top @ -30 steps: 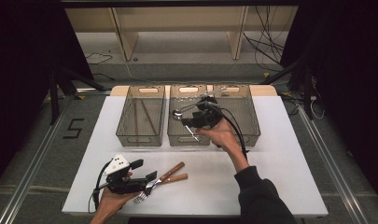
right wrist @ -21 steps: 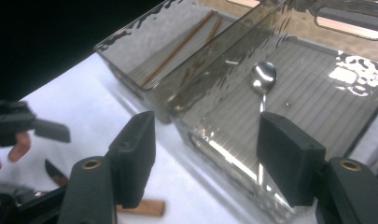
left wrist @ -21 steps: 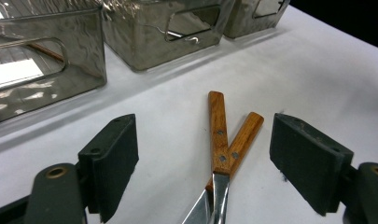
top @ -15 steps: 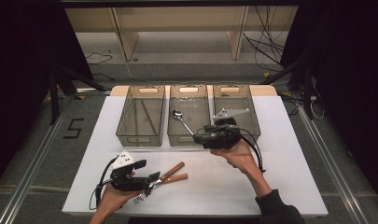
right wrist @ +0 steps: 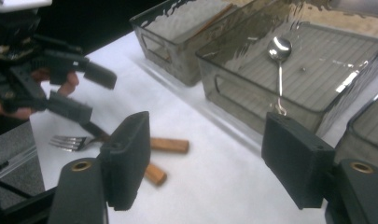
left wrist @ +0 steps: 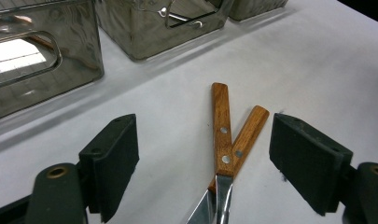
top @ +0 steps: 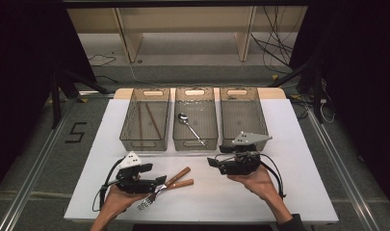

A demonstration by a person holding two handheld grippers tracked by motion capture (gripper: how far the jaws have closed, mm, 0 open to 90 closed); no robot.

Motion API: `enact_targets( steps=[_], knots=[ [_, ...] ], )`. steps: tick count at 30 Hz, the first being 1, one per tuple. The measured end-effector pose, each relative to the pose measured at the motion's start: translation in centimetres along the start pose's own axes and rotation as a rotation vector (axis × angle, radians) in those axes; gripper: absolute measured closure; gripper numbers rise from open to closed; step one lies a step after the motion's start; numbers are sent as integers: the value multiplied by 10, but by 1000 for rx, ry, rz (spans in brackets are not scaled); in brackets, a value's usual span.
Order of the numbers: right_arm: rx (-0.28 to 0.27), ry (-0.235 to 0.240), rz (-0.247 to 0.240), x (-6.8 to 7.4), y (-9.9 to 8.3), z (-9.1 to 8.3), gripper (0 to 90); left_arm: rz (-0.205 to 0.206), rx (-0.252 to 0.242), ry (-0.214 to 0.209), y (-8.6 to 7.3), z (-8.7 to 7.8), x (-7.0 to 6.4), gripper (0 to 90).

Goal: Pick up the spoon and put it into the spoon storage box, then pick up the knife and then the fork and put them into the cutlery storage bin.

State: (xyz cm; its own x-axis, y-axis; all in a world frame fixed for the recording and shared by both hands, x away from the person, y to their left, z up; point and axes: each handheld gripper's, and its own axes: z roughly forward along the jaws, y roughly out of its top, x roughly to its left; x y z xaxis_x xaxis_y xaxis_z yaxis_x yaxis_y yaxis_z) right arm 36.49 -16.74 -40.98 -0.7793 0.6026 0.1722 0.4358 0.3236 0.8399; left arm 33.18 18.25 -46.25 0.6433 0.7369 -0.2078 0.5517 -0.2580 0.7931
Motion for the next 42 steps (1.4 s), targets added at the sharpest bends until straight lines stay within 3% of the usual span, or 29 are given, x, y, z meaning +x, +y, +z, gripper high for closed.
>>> enact_targets(
  steps=[21, 37, 42],
  knots=[
    [-5, -9, 45, -2, -42, -19, 282, 11, 118, 14, 11, 10, 4, 249],
    [-11, -24, 74, -5, -58, -28, 257, 18, 191, 15, 23, 19, -1, 281],
    [-3, -22, 74, -5, -59, -28, 256, 41, 247, -1, 27, 25, -3, 312]
  ],
)
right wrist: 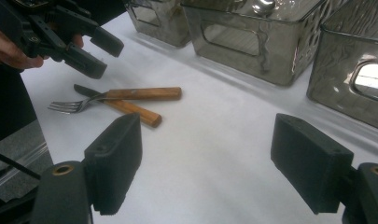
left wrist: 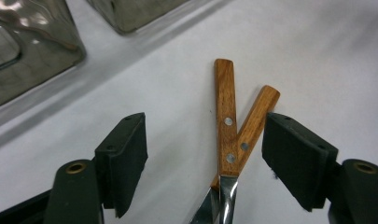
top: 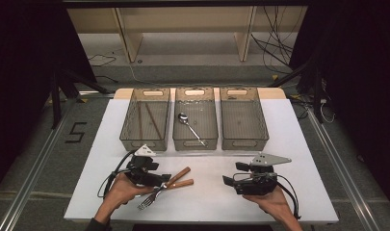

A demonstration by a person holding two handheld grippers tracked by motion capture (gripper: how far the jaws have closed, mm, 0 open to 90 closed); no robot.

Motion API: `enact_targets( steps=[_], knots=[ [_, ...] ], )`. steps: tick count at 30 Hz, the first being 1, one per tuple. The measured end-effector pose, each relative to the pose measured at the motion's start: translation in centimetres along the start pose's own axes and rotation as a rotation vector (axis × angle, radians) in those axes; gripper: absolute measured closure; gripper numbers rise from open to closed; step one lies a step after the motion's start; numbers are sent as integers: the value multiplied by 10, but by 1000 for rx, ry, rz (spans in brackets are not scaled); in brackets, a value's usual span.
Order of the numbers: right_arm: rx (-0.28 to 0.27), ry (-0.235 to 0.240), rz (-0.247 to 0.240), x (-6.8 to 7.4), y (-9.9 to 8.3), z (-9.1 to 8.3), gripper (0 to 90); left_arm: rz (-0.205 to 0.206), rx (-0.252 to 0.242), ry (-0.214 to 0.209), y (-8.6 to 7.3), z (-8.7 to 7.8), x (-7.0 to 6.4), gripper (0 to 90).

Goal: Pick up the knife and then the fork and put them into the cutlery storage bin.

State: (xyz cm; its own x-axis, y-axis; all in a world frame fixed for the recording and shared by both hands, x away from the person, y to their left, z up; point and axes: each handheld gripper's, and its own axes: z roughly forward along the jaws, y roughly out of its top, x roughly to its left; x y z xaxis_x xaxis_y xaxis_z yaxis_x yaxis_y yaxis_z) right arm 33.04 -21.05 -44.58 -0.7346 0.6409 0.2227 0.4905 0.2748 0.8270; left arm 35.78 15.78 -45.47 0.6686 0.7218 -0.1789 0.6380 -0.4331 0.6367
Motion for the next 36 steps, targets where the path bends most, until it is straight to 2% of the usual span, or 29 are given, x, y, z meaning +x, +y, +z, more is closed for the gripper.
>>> enact_targets(
  steps=[4, 8, 12, 18, 21, 25, 27, 29, 31, 36],
  knots=[
    [4, -1, 1, 0, 0, 1, 257, 3, 47, -6, 2, 7, -3, 349],
    [6, -1, -1, 0, 0, 0, 258, 32, 100, -13, 2, 13, -8, 412],
    [11, -1, -5, 0, -1, 2, 259, 35, 129, -12, 1, 17, -9, 484],
    [15, 0, -9, 2, -1, 3, 262, 25, 141, -5, -1, 23, -10, 594],
    [15, -3, -7, 2, -1, 3, 263, 3, 146, -22, -1, 25, -8, 641],
    [15, -6, -9, 2, 0, 2, 266, -5, 142, -25, -1, 26, -8, 703],
    [14, -4, -11, 2, 0, 2, 267, -13, 138, -19, -1, 26, -6, 720],
    [18, -3, -11, 3, 0, 2, 267, -11, 142, 6, -2, 26, -5, 732],
    [17, -2, -13, 3, 0, 3, 268, -19, 143, -8, -2, 27, -2, 730],
    [14, -1, -10, 3, -1, 4, 273, -29, 153, -9, -3, 29, 0, 727]
  ],
)
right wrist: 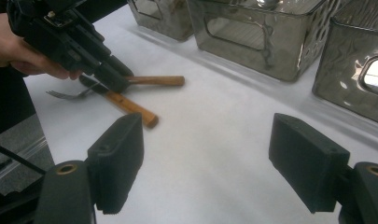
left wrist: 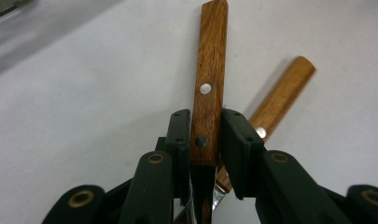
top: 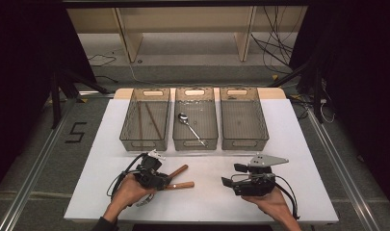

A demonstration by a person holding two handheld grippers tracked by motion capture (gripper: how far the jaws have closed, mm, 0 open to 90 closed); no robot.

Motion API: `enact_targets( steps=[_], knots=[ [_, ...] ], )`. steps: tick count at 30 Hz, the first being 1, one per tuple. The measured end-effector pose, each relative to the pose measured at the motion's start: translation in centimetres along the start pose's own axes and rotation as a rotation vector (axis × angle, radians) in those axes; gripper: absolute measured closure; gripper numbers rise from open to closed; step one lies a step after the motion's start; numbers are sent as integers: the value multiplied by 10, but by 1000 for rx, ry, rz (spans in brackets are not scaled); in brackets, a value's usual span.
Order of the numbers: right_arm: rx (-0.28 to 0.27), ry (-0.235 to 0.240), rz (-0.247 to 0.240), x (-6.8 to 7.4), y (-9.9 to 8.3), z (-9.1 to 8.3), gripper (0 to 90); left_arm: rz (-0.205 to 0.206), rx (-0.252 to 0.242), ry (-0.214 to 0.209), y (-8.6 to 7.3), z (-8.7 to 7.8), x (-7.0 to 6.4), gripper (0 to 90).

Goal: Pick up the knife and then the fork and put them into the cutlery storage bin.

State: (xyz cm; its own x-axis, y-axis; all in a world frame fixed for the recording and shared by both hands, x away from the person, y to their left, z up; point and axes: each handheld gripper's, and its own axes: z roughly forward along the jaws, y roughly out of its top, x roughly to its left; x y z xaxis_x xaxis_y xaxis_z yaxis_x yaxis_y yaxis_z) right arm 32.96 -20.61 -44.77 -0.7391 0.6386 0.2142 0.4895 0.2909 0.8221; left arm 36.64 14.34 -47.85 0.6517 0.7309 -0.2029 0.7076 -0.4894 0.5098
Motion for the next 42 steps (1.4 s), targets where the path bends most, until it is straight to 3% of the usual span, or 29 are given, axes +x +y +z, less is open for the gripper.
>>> enact_targets(
  steps=[10, 19, 24, 29, 34, 42],
  knots=[
    [4, 4, -5, 1, 1, 1, 275, 31, -6, 12, -1, 0, -1, 764],
    [-11, 20, -19, 5, 4, -1, 275, 44, -35, -36, 1, -13, -4, 766],
    [-18, 20, -47, 12, 6, -1, 275, 76, -31, -80, 5, -18, -13, 767],
    [-28, 27, -115, 25, 10, 0, 275, 118, -17, -135, 11, -20, -22, 766],
    [-29, 16, -219, 42, 12, 2, 275, 161, 9, -179, 19, -18, -32, 766],
    [6, -34, -393, 61, 11, 12, 285, 207, 25, -212, 29, -14, -40, 765]
  ],
)
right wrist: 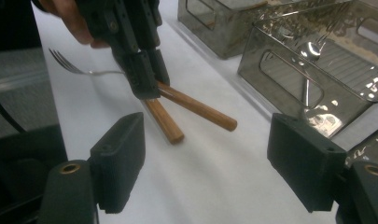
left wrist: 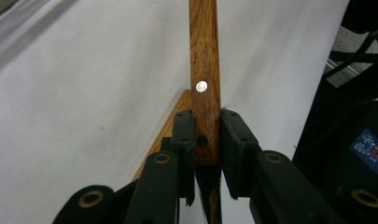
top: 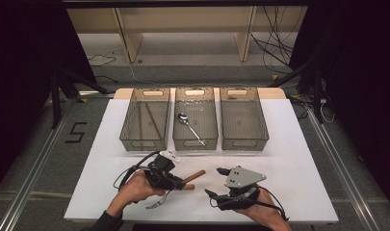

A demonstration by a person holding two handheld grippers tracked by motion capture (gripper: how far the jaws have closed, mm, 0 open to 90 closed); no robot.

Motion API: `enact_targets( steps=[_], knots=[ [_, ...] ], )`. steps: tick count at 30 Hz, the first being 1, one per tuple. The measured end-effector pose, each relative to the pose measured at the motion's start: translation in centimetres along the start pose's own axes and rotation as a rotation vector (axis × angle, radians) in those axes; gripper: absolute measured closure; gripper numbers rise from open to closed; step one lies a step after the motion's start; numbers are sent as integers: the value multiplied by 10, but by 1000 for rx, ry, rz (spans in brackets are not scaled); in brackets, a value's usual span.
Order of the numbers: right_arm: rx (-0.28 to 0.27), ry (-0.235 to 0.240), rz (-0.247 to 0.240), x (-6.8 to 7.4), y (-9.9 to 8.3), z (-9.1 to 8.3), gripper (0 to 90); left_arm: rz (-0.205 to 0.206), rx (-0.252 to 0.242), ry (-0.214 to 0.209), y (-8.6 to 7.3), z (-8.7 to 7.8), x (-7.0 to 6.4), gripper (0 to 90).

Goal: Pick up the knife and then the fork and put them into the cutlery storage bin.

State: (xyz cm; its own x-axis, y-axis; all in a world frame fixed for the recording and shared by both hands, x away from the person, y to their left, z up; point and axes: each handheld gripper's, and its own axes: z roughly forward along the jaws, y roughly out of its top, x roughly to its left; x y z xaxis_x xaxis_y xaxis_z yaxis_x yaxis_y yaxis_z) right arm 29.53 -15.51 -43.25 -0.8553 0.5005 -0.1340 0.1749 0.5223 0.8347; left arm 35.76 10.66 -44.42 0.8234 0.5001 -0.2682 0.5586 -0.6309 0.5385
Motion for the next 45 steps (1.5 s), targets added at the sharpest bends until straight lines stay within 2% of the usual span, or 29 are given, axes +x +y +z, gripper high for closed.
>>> enact_targets(
  steps=[4, 10, 16, 23, 25, 28, 30, 33, 35, 36, 37, 39, 40, 41, 42, 43, 44, 45],
  knots=[
    [29, -39, -82, 8, -1, 6, 297, 11, 7, -4, 0, -1, -4, 766],
    [61, -53, -186, 20, -2, 15, 305, 34, 20, -10, 0, -1, -9, 766],
    [83, -72, -269, 29, -1, 20, 326, 52, 29, -17, 1, 2, -14, 766],
    [124, -107, -408, 42, -3, 30, 393, 59, 43, -29, 2, 2, -18, 765],
    [137, -124, -449, 45, -3, 34, 409, 74, 52, -33, 2, 1, -19, 765],
    [135, -146, -504, 50, -4, 38, 434, 85, 58, -41, 3, 0, -23, 765],
    [123, -147, -514, 53, -4, 39, 451, 87, 51, -42, 4, 0, -25, 765],
    [127, -175, -555, 57, -5, 41, 480, 93, 61, -51, 4, 0, -27, 765],
    [143, -187, -597, 60, -6, 43, 496, 102, 70, -49, 4, 1, -28, 765],
    [138, -192, -619, 61, -6, 45, 503, 93, 66, -54, 4, 1, -29, 765],
    [143, -205, -604, 64, -8, 46, 519, 103, 71, -53, 4, 1, -29, 765],
    [150, -193, -683, 63, -8, 47, 550, 111, 79, -54, 4, 1, -29, 765],
    [142, -210, -687, 64, -8, 48, 563, 111, 82, -58, 4, 1, -30, 765],
    [149, -209, -703, 64, -8, 48, 572, 108, 83, -59, 4, 2, -30, 765],
    [146, -215, -699, 66, -9, 49, 576, 112, 87, -58, 4, 2, -31, 765],
    [157, -202, -724, 65, -8, 48, 584, 114, 88, -57, 4, 1, -31, 765],
    [141, -214, -702, 67, -9, 50, 596, 118, 87, -54, 5, 1, -32, 765],
    [157, -202, -745, 65, -8, 49, 607, 118, 89, -57, 5, 1, -33, 765]
  ],
)
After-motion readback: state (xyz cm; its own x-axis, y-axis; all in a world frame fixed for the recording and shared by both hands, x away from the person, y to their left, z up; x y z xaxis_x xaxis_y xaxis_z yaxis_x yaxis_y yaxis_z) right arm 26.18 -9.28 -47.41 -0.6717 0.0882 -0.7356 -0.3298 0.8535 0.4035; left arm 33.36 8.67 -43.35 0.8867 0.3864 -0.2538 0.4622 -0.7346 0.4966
